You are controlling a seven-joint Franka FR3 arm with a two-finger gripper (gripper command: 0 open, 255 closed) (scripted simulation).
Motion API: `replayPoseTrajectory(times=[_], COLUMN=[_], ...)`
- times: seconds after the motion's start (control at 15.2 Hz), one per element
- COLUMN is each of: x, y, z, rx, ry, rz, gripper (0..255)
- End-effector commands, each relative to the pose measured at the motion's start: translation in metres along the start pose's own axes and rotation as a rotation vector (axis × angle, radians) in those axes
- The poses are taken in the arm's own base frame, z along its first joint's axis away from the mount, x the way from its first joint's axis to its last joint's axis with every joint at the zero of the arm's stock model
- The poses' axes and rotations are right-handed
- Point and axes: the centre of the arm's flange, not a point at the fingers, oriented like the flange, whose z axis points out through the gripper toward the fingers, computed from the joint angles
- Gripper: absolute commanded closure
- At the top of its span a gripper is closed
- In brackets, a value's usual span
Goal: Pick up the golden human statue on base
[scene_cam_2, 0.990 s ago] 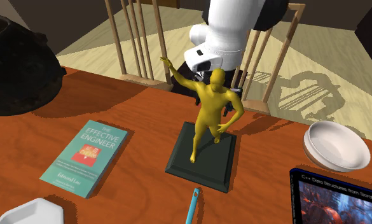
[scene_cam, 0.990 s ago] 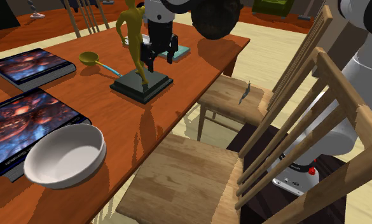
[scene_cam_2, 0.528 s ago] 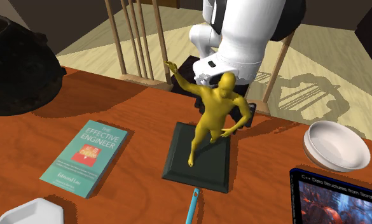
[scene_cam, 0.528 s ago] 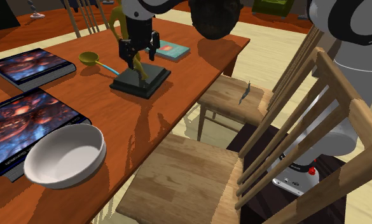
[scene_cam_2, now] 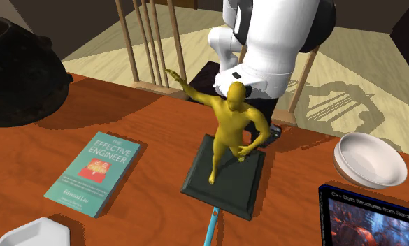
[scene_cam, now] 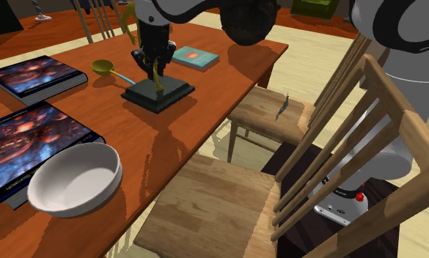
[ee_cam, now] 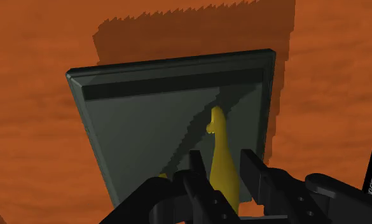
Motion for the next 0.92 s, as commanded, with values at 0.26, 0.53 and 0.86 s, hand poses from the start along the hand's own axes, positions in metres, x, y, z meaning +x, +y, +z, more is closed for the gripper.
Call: replayPoseTrajectory(times=[0.26,0.53,0.86], x=[-0.027,-0.020,-0.014], y=[-0.014,0.005,0.004], z=[0.038,0.043,0.017], rx=[-0.047,-0.043,-0.043], ry=[-0.128,-0.132,-0.132], rz=[-0.020,-0.019,-0.019], gripper=[255,255,255])
